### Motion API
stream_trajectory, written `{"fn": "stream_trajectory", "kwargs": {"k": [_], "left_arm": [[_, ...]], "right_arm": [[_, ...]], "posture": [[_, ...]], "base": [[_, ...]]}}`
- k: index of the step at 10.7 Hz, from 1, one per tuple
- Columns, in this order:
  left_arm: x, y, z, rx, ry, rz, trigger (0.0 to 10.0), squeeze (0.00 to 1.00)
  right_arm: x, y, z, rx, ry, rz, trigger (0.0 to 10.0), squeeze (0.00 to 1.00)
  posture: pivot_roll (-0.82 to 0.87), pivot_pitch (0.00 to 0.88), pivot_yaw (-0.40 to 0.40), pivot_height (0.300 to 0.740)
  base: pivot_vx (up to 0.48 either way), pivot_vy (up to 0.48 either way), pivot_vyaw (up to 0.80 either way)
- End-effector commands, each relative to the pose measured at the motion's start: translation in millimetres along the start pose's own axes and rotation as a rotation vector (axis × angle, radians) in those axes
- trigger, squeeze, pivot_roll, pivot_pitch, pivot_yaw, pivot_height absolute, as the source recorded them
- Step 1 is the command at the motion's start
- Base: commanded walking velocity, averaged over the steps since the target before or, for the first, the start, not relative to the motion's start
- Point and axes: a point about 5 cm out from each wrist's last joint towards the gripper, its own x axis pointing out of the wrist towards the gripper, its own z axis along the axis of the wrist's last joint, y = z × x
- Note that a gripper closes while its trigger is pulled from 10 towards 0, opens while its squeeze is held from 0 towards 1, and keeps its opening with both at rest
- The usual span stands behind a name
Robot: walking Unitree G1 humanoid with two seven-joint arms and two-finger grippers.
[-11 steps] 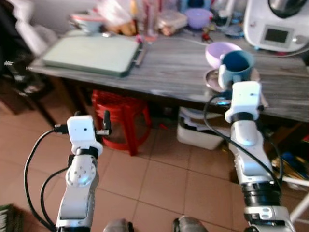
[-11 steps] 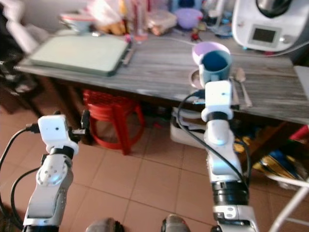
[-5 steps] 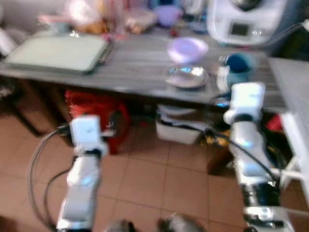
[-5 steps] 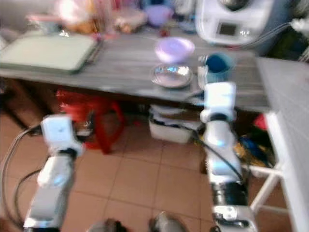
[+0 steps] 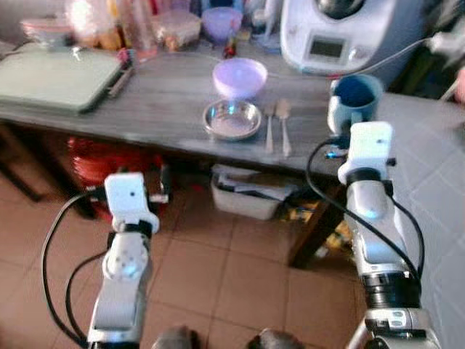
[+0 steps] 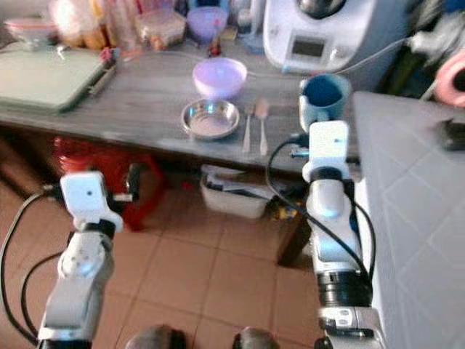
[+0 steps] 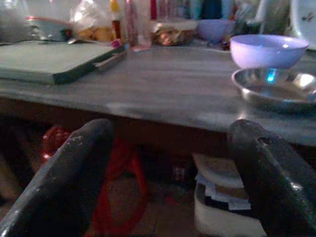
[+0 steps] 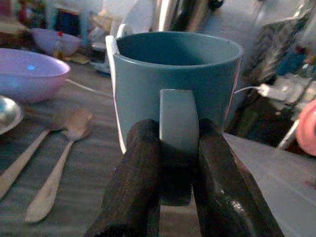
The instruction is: Setting the table
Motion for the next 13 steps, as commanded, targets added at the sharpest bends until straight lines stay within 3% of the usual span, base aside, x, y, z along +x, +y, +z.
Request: {"fn": "stream_trajectory", "kwargs": {"k": [1, 4, 13], "left_arm": [[-1.1, 3.0, 2.6, 0.010, -0.012, 0.000, 10.0, 0.00], [-1.5, 2.1, 4.1, 0.007, -0.025, -0.015, 10.0, 0.00], [-2.7, 2.1, 3.8, -0.012, -0.017, -0.020, 10.0, 0.00]], "right_arm": [[1.4, -0.2, 5.9, 0.002, -0.029, 0.004, 10.0, 0.00], [1.9, -2.4, 4.8, 0.011, -0.018, -0.010, 10.0, 0.00], [-0.7, 3.3, 11.2, 0.008, -0.064, 0.043, 10.0, 0.00]], "posture": [[-0.04, 0.069, 0.020, 0.740], [-0.04, 0.071, 0.019, 0.740], [-0.04, 0.082, 0.020, 0.740]], "base": [[0.000, 0.000, 0.00], [0.231, 0.000, -0.15], [0.461, 0.000, 0.00]]}}
